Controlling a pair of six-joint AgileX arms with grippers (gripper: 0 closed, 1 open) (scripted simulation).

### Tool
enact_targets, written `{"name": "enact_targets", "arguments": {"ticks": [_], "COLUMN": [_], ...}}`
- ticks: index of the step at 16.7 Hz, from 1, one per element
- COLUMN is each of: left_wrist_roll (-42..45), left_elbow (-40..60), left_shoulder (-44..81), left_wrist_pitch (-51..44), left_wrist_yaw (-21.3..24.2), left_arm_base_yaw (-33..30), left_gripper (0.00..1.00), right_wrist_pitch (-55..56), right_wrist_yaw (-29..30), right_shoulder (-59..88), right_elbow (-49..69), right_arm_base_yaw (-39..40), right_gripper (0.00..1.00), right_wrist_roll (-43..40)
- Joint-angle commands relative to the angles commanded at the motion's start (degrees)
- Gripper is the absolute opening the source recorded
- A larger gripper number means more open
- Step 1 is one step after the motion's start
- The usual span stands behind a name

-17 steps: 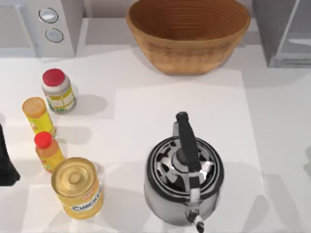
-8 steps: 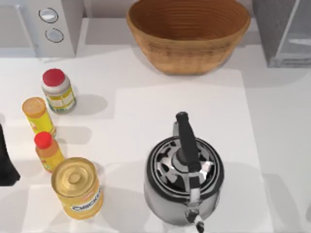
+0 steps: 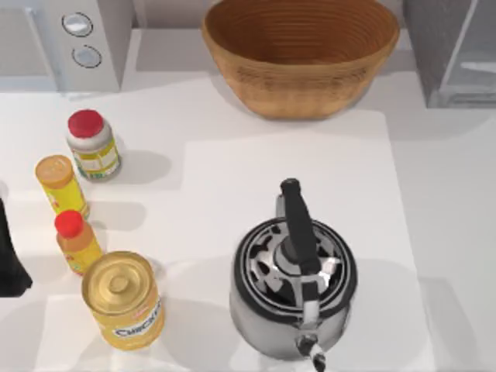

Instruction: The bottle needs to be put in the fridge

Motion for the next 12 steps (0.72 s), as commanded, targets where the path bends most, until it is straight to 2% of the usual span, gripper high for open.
{"name": "enact_targets", "arguments": {"ticks": [6, 12], "left_wrist_roll": [0.0, 0.0], "left_elbow": [0.0, 0.0], "left_shoulder": [0.0, 0.0], "left_wrist_pitch": [0.0, 0.0], "left_wrist_yaw": [0.0, 0.0], "left_arm_base_yaw": [0.0, 0.0], "left_gripper": [1.0, 1.0], "right_wrist_pitch": [1.8, 18.2], "right_wrist_yaw": [0.0, 0.0], "right_shoulder": [-0.6, -2.0], "right_elbow": [-0.4, -3.6], "right_arm_base_yaw": [0.7, 4.9], "right_gripper": [1.0, 1.0], "right_wrist_roll": [2.0, 17.3]}}
